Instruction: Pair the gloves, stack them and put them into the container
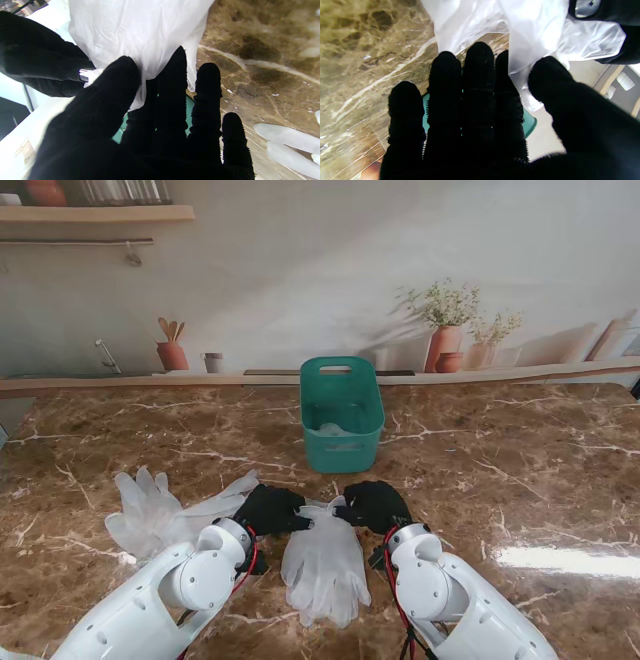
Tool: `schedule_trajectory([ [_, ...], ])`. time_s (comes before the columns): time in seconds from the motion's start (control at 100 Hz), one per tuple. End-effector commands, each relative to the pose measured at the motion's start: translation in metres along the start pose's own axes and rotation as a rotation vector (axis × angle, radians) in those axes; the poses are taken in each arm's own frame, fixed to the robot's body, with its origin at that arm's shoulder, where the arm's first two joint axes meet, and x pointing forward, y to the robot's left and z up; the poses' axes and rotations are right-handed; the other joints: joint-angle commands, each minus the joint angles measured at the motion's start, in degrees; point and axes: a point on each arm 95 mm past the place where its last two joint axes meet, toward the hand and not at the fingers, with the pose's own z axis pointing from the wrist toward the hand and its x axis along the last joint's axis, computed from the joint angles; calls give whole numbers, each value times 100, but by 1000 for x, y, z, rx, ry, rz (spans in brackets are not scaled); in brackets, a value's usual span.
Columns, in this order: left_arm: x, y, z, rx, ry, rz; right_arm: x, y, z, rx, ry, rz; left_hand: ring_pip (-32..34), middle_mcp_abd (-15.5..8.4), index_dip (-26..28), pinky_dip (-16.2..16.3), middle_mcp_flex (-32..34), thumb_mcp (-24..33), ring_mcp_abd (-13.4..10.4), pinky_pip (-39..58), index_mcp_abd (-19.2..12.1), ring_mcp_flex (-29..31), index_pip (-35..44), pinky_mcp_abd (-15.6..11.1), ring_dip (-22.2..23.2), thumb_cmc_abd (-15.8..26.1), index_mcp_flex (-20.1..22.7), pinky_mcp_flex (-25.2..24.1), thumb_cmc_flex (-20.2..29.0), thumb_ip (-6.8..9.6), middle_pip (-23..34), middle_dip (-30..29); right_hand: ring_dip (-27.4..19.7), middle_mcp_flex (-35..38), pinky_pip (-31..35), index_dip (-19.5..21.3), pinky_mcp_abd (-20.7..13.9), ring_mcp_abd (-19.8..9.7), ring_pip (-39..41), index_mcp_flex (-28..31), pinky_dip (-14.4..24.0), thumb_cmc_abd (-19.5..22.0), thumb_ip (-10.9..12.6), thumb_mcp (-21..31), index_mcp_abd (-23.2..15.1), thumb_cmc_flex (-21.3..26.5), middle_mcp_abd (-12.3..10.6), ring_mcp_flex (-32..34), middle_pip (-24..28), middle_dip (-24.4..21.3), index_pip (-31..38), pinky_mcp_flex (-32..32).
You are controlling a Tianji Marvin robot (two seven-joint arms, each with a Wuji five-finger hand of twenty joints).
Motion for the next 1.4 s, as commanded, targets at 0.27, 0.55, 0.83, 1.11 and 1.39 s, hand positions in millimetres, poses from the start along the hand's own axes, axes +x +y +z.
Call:
schedule_trajectory([
  [0.27,-3,5,6,-6,-57,95,-7,-9,4,15,-47,-127,-265,21,279,1,-1130,23,117,-48,25,-961,-1499,98,24,-84,-690,-251,-489,-165,-372,398,-74,-47,59,-425,-115,-139,-120,-72,-261,-339,-124,-72,-135,-62,-9,-154,-53,-81,-91,-120],
  [0.55,-10,-4,-10,8,-46,160,-10,0,-4,-16,-36,-310,-1843,416,-74,-721,-4169,230,-54,-1665,660,-2617,-3613,-191,-1298,19,-2101,-173,-1312,277,-1167,-851,-629,-2481,-846,589,-512,-212,-1747,-1631,-444,-334,749,-497,450,-746,-124,-1623,-1098,-718,-3351,-978],
  [0.83,-7,-24,-35,82,-6,138,5,13,-2,-71,29,-414,-2475,310,-168,-1536,-5128,-456,-424,-2654,598,-3211,-3786,-458,-2211,248,-2275,-112,-1415,356,-1422,-1227,-1476,-3206,-1862,494,-369,-192,-3089,-1996,-936,-354,794,-692,479,-640,-68,-1936,-1414,-1457,-3504,-1031],
  [1.11,1,-50,-60,189,21,143,23,-1,23,-33,55,-512,-2512,159,-134,-1495,-5018,-681,-480,-2627,517,-3148,-3716,-350,-2280,363,-2214,-141,-1362,387,-1455,-1254,-1996,-3067,-2032,475,-347,-230,-3636,-1716,-1263,-644,740,-114,316,-199,-69,-1704,-1673,-1893,-3309,-817],
  [1.39,1,-64,-72,250,28,145,17,-22,43,64,23,-655,-2550,143,-96,-1466,-4952,-793,-521,-2669,477,-3097,-3642,-301,-2310,396,-2145,-168,-1278,408,-1486,-1273,-1815,-3099,-1656,247,-346,-94,-3304,-2227,-1151,-1064,603,186,568,-17,-45,-1314,-1500,-1740,-3639,-530],
])
